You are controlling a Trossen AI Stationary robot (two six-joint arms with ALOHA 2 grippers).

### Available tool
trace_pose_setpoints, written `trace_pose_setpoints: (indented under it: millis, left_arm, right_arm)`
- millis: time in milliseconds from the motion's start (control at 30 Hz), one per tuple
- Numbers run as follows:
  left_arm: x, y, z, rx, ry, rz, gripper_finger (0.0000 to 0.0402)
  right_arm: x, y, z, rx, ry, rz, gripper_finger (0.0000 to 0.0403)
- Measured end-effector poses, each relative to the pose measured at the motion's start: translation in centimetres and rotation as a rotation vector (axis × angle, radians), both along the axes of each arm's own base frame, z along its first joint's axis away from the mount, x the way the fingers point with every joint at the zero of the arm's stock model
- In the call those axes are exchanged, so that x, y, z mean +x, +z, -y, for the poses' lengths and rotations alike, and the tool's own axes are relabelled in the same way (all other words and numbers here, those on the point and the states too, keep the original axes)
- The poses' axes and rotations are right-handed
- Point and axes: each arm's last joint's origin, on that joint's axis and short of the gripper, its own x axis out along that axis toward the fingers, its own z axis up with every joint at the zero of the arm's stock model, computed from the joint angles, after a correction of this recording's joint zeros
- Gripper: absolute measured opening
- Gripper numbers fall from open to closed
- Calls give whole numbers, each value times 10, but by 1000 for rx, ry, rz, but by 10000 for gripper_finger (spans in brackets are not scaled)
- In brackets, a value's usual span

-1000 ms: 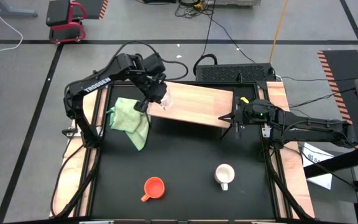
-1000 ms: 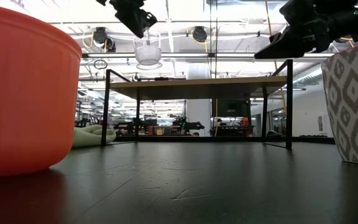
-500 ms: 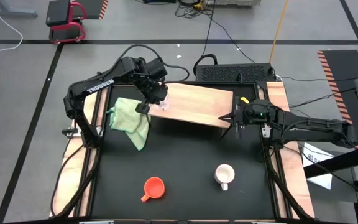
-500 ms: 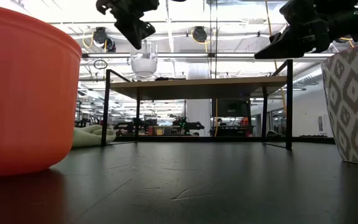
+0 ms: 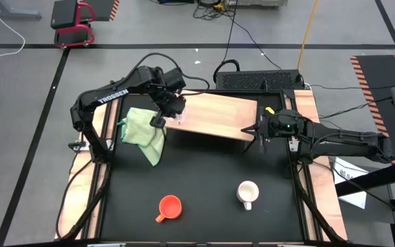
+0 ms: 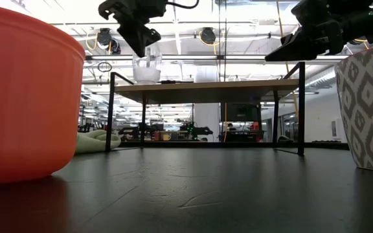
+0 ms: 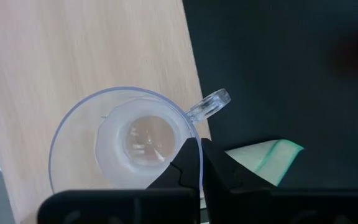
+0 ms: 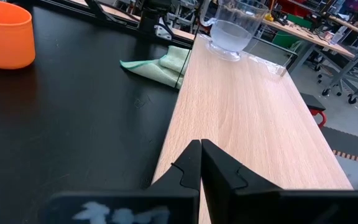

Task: Stack small to large cups/mugs on shelf
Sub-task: Put the transparent mug on the shelf

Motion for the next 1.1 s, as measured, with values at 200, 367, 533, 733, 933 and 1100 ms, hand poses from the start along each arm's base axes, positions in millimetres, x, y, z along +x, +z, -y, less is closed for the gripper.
trace_pose_setpoints:
  millis: [200, 367, 533, 733, 933, 1100]
  left_arm:
    - [2, 0, 3, 9, -22, 2, 0]
    - [3, 0, 6, 11, -35, 4, 0]
    - [4, 0, 7, -5, -45, 14, 0]
    - [4, 0, 7, -15, -51, 19, 0]
    - [4, 0, 8, -28, -51, 22, 0]
    - [3, 0, 8, -33, -48, 21, 0]
  right_arm:
    - [0, 0, 0, 1, 0, -3, 0]
    - [0, 0, 0, 1, 0, -3, 0]
    - [0, 0, 0, 1, 0, -4, 0]
    - [0, 0, -1, 9, 23, -1, 0]
    - [0, -1, -1, 13, 22, -4, 0]
    - [0, -1, -1, 13, 22, -4, 0]
